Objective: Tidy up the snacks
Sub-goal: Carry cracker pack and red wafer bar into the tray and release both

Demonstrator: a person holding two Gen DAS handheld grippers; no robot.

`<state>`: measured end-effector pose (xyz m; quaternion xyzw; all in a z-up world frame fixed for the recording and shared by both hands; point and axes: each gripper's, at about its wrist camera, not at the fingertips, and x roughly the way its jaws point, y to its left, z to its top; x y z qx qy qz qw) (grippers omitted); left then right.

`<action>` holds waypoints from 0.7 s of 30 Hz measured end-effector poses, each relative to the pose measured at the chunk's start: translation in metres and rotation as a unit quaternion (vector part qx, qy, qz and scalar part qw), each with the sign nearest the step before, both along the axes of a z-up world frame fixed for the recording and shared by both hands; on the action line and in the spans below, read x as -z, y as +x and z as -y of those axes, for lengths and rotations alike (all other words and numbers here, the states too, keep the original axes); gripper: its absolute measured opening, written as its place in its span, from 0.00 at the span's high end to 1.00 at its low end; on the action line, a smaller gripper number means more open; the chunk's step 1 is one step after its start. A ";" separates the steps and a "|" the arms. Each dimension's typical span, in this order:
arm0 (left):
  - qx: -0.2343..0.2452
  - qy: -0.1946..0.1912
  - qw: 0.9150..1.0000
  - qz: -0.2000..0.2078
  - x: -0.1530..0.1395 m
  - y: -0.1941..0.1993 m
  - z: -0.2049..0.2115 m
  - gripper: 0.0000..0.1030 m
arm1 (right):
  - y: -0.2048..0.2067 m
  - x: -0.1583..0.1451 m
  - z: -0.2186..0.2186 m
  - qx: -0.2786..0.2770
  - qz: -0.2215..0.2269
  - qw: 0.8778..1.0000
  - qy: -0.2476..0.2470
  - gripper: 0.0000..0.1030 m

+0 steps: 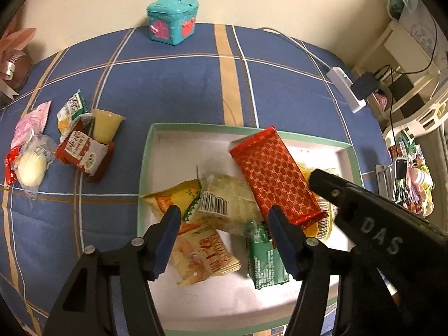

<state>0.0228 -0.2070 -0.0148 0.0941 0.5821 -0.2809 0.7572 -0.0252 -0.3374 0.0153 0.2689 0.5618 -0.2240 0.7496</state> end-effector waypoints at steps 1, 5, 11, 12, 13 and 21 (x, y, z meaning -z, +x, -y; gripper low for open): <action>-0.002 0.000 1.000 0.001 -0.001 0.001 -0.002 0.36 | 0.000 -0.002 0.000 0.001 0.002 1.000 -0.001 0.84; -0.019 0.006 1.000 0.000 0.005 0.007 -0.012 0.36 | -0.001 -0.008 0.002 0.005 0.011 1.000 -0.004 0.84; -0.059 0.015 0.998 -0.003 0.016 0.018 -0.037 0.36 | -0.002 -0.004 0.004 0.009 0.006 1.000 -0.001 0.84; -0.068 0.014 0.998 -0.005 0.018 0.020 -0.042 0.36 | -0.002 -0.003 0.004 0.009 0.005 1.000 0.000 0.84; -0.076 0.014 0.997 -0.005 0.018 0.023 -0.046 0.36 | -0.001 -0.002 0.003 0.007 0.004 1.000 0.001 0.84; -0.134 0.028 0.990 0.013 0.015 0.044 -0.078 0.31 | 0.007 0.002 -0.012 -0.014 -0.007 1.000 -0.003 0.84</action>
